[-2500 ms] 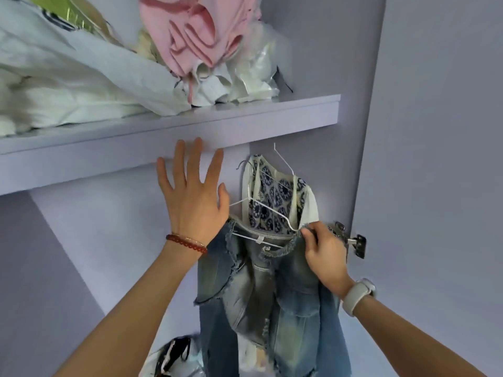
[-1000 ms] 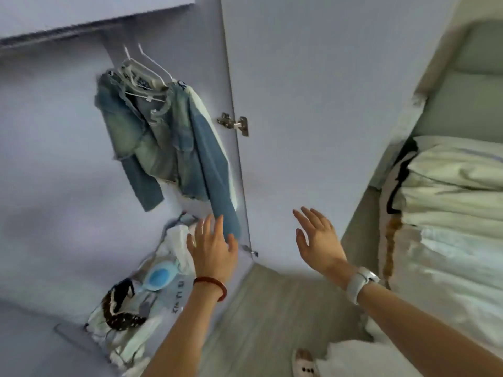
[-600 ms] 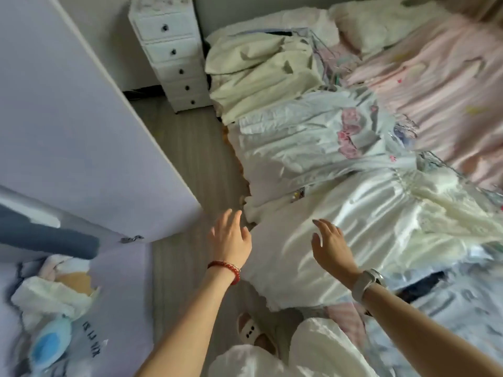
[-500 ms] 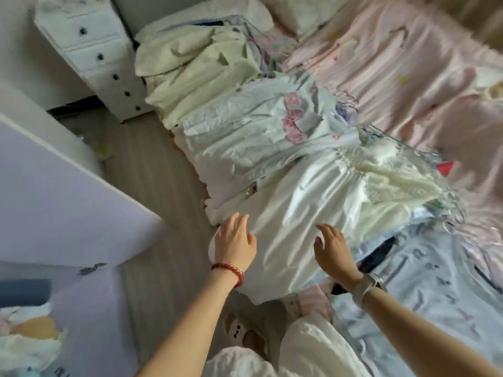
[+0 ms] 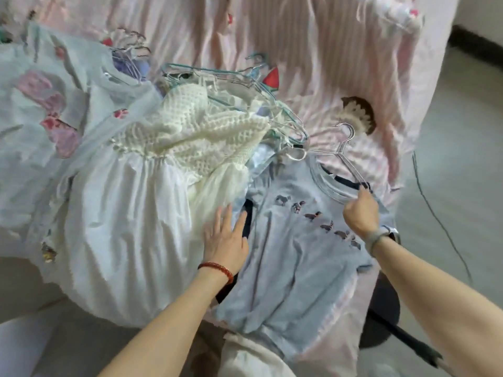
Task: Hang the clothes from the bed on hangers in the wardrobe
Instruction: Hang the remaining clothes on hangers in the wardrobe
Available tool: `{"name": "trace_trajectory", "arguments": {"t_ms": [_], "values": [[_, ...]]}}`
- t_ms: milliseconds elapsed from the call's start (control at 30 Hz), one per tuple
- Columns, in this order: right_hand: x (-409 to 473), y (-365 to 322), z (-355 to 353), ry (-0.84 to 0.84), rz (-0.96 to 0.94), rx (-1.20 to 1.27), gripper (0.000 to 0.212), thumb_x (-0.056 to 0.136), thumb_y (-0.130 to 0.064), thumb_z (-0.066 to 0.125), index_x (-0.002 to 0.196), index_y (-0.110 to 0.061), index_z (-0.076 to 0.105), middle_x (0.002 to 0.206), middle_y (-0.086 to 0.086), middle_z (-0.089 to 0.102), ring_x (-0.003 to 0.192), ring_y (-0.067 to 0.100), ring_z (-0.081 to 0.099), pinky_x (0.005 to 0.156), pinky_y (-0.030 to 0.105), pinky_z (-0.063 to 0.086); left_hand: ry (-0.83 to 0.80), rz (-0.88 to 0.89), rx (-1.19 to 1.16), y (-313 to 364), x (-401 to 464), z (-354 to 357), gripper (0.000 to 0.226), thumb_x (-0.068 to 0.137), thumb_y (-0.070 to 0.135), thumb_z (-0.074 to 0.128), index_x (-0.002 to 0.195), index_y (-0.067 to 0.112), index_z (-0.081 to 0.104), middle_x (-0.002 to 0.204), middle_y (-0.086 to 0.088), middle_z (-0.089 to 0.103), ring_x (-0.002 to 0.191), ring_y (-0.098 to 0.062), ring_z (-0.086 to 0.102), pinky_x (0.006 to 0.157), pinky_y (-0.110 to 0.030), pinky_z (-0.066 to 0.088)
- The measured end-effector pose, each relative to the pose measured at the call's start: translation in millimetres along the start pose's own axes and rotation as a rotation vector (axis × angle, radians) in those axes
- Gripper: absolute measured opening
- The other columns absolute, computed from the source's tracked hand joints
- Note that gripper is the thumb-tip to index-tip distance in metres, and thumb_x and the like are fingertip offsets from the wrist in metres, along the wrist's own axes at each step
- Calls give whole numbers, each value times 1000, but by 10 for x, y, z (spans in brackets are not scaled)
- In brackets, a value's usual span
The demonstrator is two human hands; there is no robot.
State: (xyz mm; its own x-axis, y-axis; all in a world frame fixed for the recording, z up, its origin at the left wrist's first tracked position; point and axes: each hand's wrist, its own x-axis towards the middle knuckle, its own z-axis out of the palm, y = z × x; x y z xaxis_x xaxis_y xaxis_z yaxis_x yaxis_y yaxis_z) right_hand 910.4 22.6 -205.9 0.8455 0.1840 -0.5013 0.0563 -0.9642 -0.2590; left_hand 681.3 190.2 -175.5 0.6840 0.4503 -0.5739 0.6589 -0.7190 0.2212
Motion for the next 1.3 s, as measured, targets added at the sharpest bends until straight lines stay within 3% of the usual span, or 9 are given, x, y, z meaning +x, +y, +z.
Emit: {"name": "trace_trajectory", "arguments": {"t_ms": [167, 333, 467, 600, 733, 900, 1067, 1167, 1300], "values": [[551, 436, 27, -29, 58, -6, 38, 83, -11, 36, 120, -4, 41, 118, 25, 50, 107, 42, 48, 92, 55, 41, -115, -29, 108, 42, 305, 181, 61, 96, 30, 33, 147, 25, 0, 155, -5, -11, 141, -24, -14, 113, -48, 3], [643, 541, 57, 27, 53, -26, 36, 92, -18, 40, 124, -3, 44, 130, 23, 43, 125, 40, 31, 99, 51, 30, -133, -38, 105, 54, 418, 166, 59, 95, 26, 35, 147, 22, 8, 155, -5, -2, 142, -24, -9, 114, -44, 9], [751, 603, 40, 37, 76, 3, 37, 93, -26, 43, 125, -8, 46, 129, 23, 41, 123, 38, 32, 100, 50, 29, -75, -60, 56, 122, 484, 98, 54, 92, 20, 41, 143, 14, 25, 147, -15, 23, 138, -28, 15, 111, -42, 21], [714, 627, 72, 56, 73, 93, 29, 91, -26, 48, 112, -7, 54, 121, 17, 50, 115, 36, 42, 96, 49, 36, 48, -61, -39, 279, 512, 35, 38, 89, 12, 45, 127, 8, 46, 120, -15, 42, 112, -30, 38, 94, -35, 37], [692, 617, 142, 56, 91, 106, 29, 90, -27, 49, 113, -9, 49, 119, 13, 54, 112, 33, 46, 95, 49, 36, 71, -43, -98, 373, 580, 4, 38, 90, 11, 45, 127, 11, 46, 124, -13, 41, 116, -28, 36, 97, -33, 33], [561, 658, 77, 224, 48, 51, 24, 92, -28, 46, 108, -11, 52, 110, 10, 59, 104, 30, 51, 88, 40, 29, 65, -57, -80, 419, 574, 22, 41, 90, 11, 45, 131, 10, 42, 130, -14, 38, 122, -29, 31, 99, -35, 32], [-44, 833, 140, 342, -83, 248, 22, 94, -20, 46, 93, -4, 60, 94, 17, 57, 83, 38, 55, 70, 42, 38, 133, 194, 1, 561, 594, -97, 56, 88, 14, 52, 140, 9, 33, 144, -19, 28, 134, -33, 22, 109, -45, 28], [-487, 892, 127, 427, -115, 258, 16, 91, -14, 49, 82, -4, 57, 77, 13, 58, 62, 36, 55, 51, 32, 35, 141, 327, 36, 756, 697, -254, 63, 92, 20, 48, 146, 14, 17, 154, -13, 9, 141, -31, 8, 113, -46, 20], [-895, 937, 32, 525, -178, 246, 31, 85, -29, 41, 72, -7, 58, 50, 7, 56, 40, 30, 52, 43, 20, 29, 69, 383, 202, 1067, 830, -409, 63, 98, 33, 34, 147, 23, -5, 155, 0, -11, 142, -23, -14, 114, -46, 2]]}}
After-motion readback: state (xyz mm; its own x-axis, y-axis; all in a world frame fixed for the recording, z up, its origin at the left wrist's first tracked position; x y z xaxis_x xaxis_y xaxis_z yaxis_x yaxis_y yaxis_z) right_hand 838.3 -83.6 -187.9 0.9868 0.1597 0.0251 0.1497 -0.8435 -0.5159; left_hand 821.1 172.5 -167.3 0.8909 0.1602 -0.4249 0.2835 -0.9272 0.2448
